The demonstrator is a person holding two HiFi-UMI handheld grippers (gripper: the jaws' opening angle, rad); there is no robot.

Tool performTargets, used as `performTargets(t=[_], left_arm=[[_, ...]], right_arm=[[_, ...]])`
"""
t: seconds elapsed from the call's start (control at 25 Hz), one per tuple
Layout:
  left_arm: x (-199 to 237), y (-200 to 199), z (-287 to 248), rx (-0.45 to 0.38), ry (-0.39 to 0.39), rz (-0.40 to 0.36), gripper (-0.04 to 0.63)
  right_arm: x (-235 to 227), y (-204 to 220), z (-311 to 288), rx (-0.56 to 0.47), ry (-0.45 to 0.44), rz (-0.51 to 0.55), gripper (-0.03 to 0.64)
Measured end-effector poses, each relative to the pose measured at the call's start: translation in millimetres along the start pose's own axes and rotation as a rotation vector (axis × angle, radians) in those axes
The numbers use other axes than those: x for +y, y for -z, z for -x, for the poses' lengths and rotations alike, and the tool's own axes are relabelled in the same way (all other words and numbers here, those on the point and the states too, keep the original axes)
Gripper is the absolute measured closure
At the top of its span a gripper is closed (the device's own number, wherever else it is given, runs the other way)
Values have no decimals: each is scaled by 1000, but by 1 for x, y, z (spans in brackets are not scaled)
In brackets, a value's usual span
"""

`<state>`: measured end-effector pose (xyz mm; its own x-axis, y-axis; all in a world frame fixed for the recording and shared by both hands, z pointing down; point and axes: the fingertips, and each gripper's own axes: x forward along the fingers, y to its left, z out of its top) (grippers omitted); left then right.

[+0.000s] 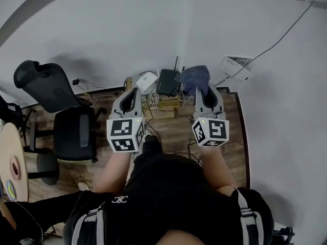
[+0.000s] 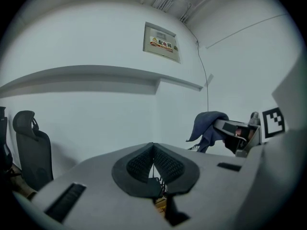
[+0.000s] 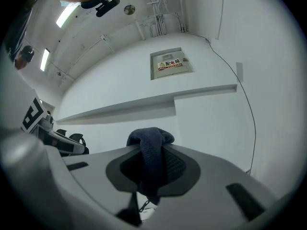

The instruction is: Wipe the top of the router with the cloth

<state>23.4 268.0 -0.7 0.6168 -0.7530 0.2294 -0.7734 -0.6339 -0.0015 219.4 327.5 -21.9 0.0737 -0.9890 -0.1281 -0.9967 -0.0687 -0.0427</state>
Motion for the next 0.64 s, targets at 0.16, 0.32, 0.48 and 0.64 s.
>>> performTargets(t=[0.16, 0.32, 0.48, 0.64], left_arm=[[-4, 1, 3, 0, 5, -1, 601], [-7, 7, 3, 13, 8, 1, 601], [0, 5, 5, 10, -7, -2, 601], [8, 2, 9, 1, -33, 2, 601]], right_arm=[[1, -2, 3, 3, 7, 7, 577], [3, 1, 6, 2, -4, -2, 577], [8, 1, 5, -3, -21, -9, 577], [9, 1, 5, -8, -30, -18, 577]])
